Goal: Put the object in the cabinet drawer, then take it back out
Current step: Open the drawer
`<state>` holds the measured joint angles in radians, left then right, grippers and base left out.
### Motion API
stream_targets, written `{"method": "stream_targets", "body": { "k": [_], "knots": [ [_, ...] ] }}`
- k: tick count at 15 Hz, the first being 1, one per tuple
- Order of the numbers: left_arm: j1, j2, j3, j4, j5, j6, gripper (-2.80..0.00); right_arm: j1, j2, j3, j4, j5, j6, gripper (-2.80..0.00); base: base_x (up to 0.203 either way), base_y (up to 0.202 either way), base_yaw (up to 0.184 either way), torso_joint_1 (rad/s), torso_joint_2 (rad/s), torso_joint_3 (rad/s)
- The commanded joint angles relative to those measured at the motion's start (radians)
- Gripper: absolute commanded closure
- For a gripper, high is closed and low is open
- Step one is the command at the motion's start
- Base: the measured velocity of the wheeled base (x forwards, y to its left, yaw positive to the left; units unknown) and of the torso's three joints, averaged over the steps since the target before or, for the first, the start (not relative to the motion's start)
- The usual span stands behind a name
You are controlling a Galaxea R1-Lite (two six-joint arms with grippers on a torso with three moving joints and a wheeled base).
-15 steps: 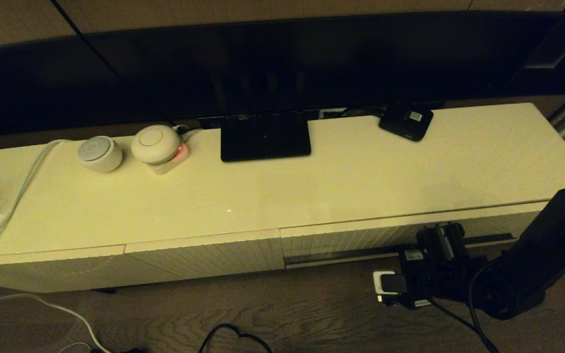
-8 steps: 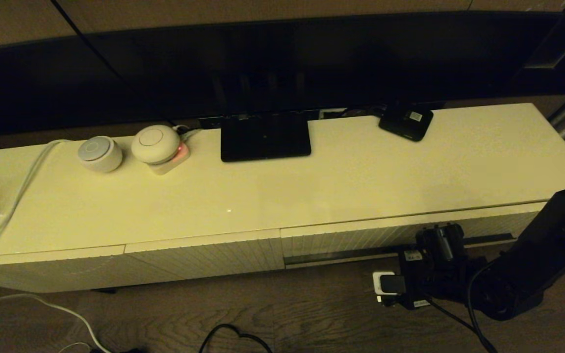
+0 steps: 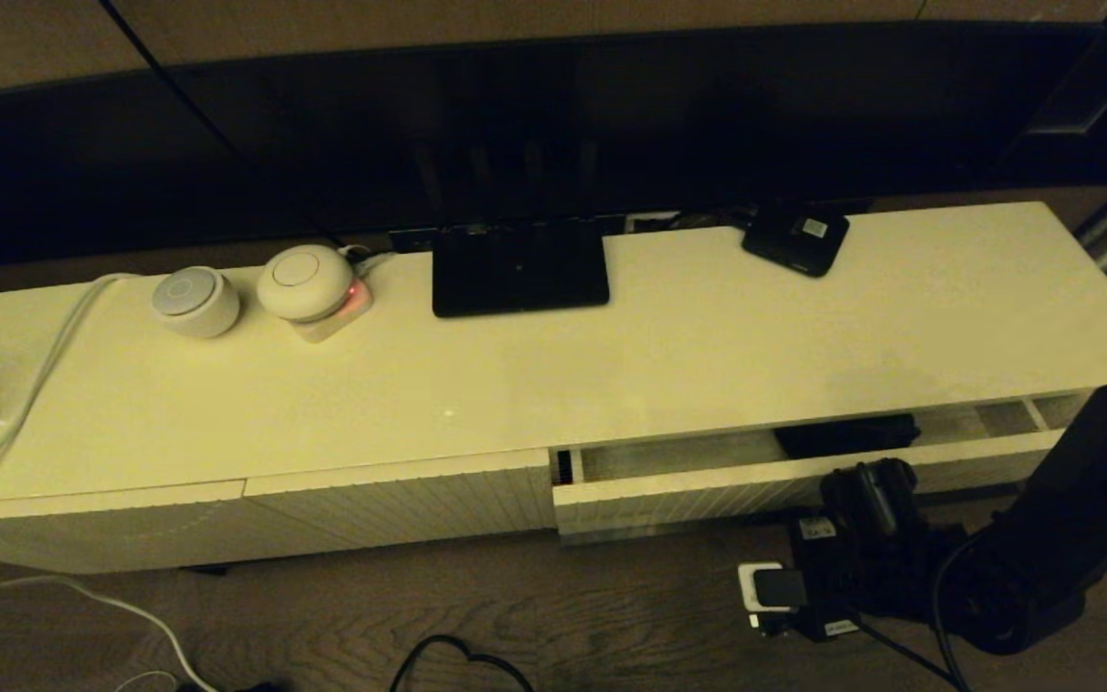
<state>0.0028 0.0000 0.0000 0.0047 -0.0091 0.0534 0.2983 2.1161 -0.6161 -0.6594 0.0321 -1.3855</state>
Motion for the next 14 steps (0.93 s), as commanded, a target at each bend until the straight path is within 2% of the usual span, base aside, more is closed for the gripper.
{"method": "stream_targets", "body": {
  "k": [1,8,14],
  "knots": [
    [0.0,0.0,0.003,0.0,0.0,0.0,0.0,0.008,-0.017,0.034,-0.006,0.001,-0.009,-2.8,0.0,0.0,0.0,0.0,0.0,0.0],
    [0.0,0.0,0.003,0.0,0.0,0.0,0.0,0.035,-0.048,0.139,-0.014,0.006,-0.007,-2.8,0.0,0.0,0.0,0.0,0.0,0.0],
    [0.0,0.0,0.003,0.0,0.0,0.0,0.0,0.035,-0.104,0.135,-0.022,0.007,-0.006,-2.8,0.0,0.0,0.0,0.0,0.0,0.0]
  ]
}}
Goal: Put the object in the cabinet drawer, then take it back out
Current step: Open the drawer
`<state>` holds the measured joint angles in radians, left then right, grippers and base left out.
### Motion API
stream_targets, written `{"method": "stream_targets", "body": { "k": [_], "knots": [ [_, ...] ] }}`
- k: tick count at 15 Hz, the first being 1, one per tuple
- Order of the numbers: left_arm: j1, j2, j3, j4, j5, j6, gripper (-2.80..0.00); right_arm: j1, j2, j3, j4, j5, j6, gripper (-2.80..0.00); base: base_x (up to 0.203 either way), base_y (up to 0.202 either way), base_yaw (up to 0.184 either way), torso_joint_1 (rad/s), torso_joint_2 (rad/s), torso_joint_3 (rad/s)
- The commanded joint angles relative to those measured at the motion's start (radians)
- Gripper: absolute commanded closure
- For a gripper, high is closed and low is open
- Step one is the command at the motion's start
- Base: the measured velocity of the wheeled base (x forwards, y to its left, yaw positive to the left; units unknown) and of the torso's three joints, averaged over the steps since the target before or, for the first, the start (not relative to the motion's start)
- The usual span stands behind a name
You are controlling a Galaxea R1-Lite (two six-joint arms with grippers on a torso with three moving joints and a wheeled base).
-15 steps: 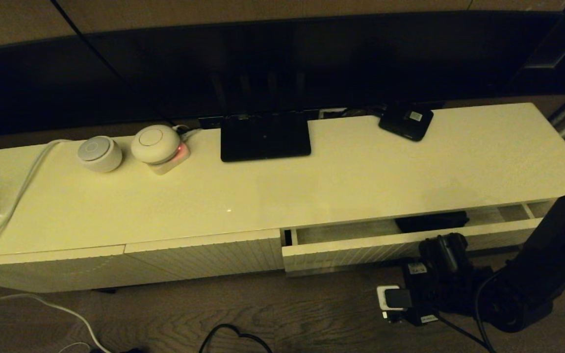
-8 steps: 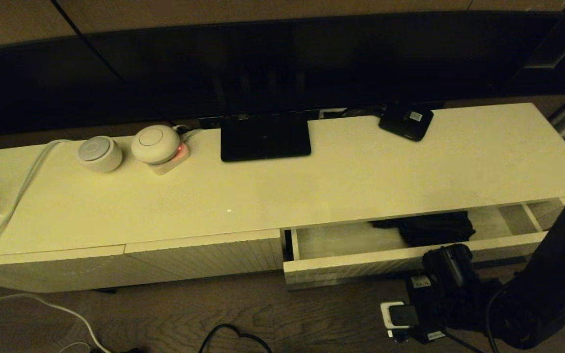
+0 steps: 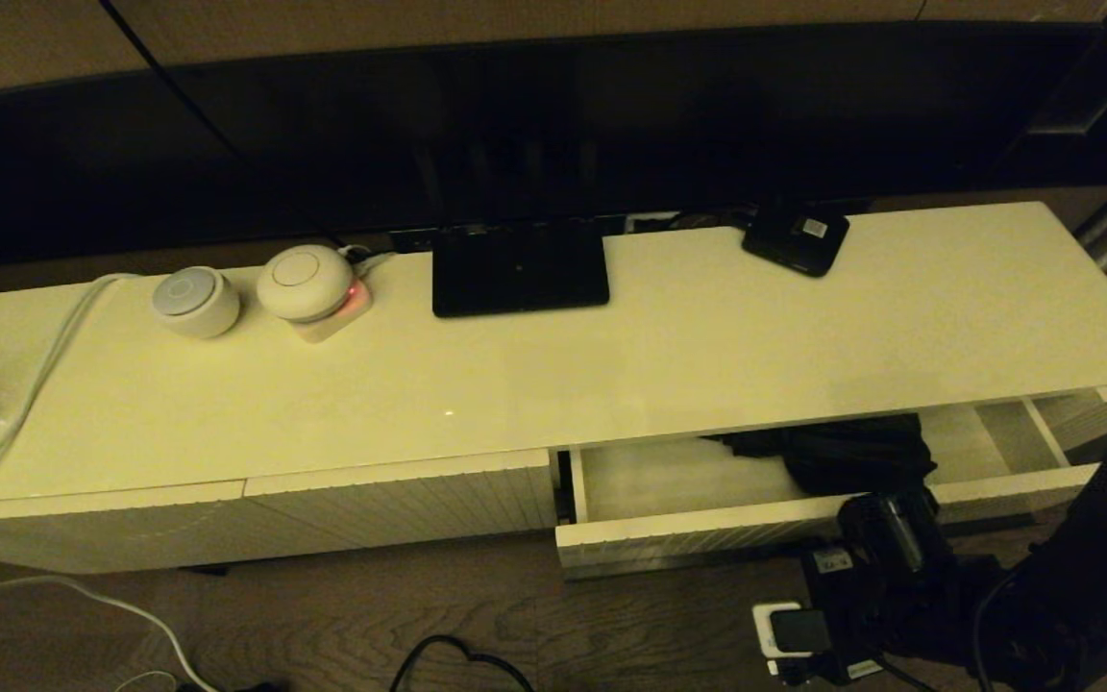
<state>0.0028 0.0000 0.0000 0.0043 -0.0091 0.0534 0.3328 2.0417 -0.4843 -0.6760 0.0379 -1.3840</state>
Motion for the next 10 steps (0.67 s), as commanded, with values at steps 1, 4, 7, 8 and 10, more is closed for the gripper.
{"method": "stream_targets", "body": {
  "k": [1,4,7,8,10],
  "knots": [
    [0.0,0.0,0.003,0.0,0.0,0.0,0.0,0.0,-0.038,0.009,-0.005,0.002,-0.007,-2.8,0.0,0.0,0.0,0.0,0.0,0.0],
    [0.0,0.0,0.003,0.0,0.0,0.0,0.0,0.0,-0.093,0.038,0.009,0.001,-0.011,0.0,0.0,0.0,0.0,0.0,0.0,0.0],
    [0.0,0.0,0.003,0.0,0.0,0.0,0.0,0.0,-0.196,0.087,0.042,0.002,-0.01,0.0,0.0,0.0,0.0,0.0,0.0,0.0],
    [0.0,0.0,0.003,0.0,0.0,0.0,0.0,0.0,-0.246,0.104,0.062,0.002,-0.008,0.0,0.0,0.0,0.0,0.0,0.0,0.0],
    [0.0,0.0,0.003,0.0,0.0,0.0,0.0,-0.002,-0.373,0.135,0.118,0.001,0.006,0.0,0.0,0.0,0.0,0.0,0.0,0.0]
  ]
}}
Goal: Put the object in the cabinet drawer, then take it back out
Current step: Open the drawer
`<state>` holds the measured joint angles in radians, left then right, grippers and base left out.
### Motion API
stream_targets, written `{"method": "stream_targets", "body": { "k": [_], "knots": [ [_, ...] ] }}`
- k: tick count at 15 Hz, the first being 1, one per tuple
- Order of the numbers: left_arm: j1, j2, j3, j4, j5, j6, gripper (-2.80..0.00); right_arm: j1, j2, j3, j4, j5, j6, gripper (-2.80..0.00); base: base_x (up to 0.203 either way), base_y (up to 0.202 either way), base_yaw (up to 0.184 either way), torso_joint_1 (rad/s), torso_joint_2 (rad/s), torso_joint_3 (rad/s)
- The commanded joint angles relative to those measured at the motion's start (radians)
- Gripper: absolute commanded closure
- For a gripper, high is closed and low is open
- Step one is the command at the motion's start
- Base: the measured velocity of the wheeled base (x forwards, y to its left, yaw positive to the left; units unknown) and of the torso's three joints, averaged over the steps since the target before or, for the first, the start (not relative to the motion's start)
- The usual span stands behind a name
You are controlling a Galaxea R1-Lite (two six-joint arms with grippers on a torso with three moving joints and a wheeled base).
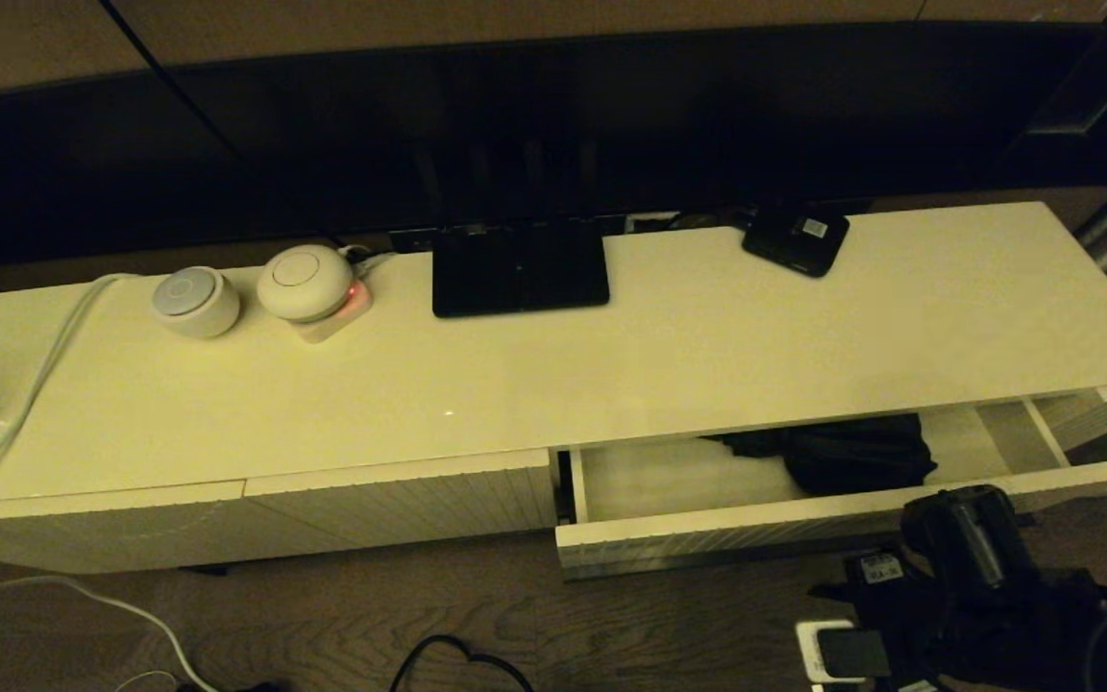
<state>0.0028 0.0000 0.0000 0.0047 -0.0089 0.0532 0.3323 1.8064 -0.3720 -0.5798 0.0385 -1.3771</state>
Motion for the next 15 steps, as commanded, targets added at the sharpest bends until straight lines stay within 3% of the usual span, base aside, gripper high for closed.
{"method": "stream_targets", "body": {
  "k": [1,3,5,7,9,11,15],
  "knots": [
    [0.0,0.0,0.003,0.0,0.0,0.0,0.0,-0.004,-0.219,0.034,0.068,0.0,0.016,0.0,0.0,0.0,0.0,0.0,0.0,0.0],
    [0.0,0.0,0.003,0.0,0.0,0.0,0.0,-0.008,-0.413,0.029,0.208,-0.003,0.064,0.0,0.0,0.0,0.0,0.0,0.0,0.0],
    [0.0,0.0,0.003,0.0,0.0,0.0,0.0,-0.011,-0.603,-0.023,0.426,-0.007,0.163,0.0,0.0,0.0,0.0,0.0,0.0,0.0],
    [0.0,0.0,0.003,0.0,0.0,0.0,0.0,-0.013,-0.721,-0.153,0.728,-0.016,0.396,0.0,0.0,0.0,0.0,0.0,0.0,0.0],
    [0.0,0.0,0.003,0.0,0.0,0.0,0.0,-0.02,-0.763,-0.26,0.903,-0.022,0.662,0.0,0.0,0.0,0.0,0.0,0.0,0.0],
    [0.0,0.0,0.003,0.0,0.0,0.0,0.0,-0.04,-0.74,-0.333,0.976,-0.024,0.866,0.0,0.0,0.0,0.0,0.015,0.0,0.001],
    [0.0,0.0,0.003,0.0,0.0,0.0,0.0,-0.044,-0.597,-0.434,1.059,-0.025,1.187,0.0,0.0,0.0,0.0,0.0,0.0,0.0]
  ]
}}
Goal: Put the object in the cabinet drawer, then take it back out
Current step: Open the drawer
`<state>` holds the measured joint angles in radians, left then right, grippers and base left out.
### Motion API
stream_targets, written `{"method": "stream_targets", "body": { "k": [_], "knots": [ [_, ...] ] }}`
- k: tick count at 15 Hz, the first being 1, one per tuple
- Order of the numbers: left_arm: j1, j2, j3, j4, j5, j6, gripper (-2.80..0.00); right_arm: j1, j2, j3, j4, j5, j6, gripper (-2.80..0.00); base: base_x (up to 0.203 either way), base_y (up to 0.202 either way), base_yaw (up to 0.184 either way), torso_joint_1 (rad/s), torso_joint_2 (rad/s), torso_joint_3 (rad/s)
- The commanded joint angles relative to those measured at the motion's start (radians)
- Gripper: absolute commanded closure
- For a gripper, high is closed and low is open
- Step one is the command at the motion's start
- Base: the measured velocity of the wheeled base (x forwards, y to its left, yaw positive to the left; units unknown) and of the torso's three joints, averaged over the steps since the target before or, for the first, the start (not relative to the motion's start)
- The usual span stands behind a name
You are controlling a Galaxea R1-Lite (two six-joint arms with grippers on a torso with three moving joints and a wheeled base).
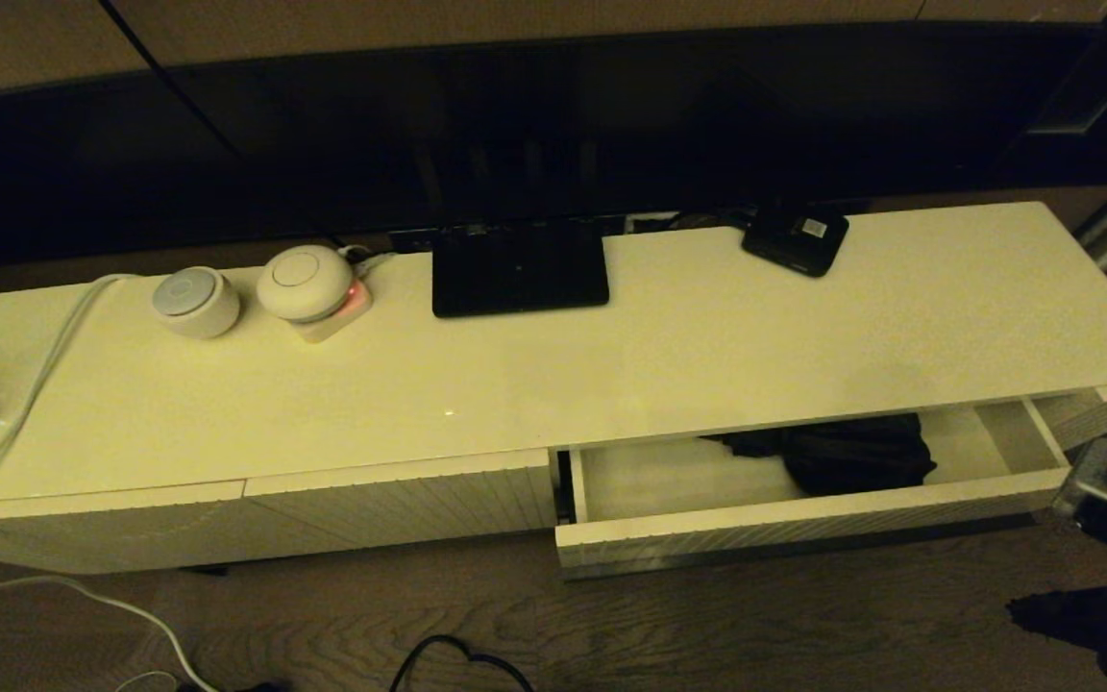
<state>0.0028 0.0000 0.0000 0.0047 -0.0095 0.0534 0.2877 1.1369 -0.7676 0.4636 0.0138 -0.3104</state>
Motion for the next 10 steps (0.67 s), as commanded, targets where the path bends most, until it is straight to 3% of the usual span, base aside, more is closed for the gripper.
{"method": "stream_targets", "body": {
  "k": [1,4,10],
  "knots": [
    [0.0,0.0,0.003,0.0,0.0,0.0,0.0,0.002,0.11,-0.06,0.02,0.0,0.183,0.0,0.0,0.0,0.0,0.0,0.0,0.0],
    [0.0,0.0,0.003,0.0,0.0,0.0,0.0,0.004,0.22,-0.125,0.017,-0.003,0.374,0.0,0.0,0.0,0.0,0.0,0.0,0.0],
    [0.0,0.0,0.003,0.0,0.0,0.0,0.0,0.059,0.375,-0.27,0.013,-0.04,0.631,0.0,0.0,0.0,0.0,0.0,0.0,0.0]
  ]
}}
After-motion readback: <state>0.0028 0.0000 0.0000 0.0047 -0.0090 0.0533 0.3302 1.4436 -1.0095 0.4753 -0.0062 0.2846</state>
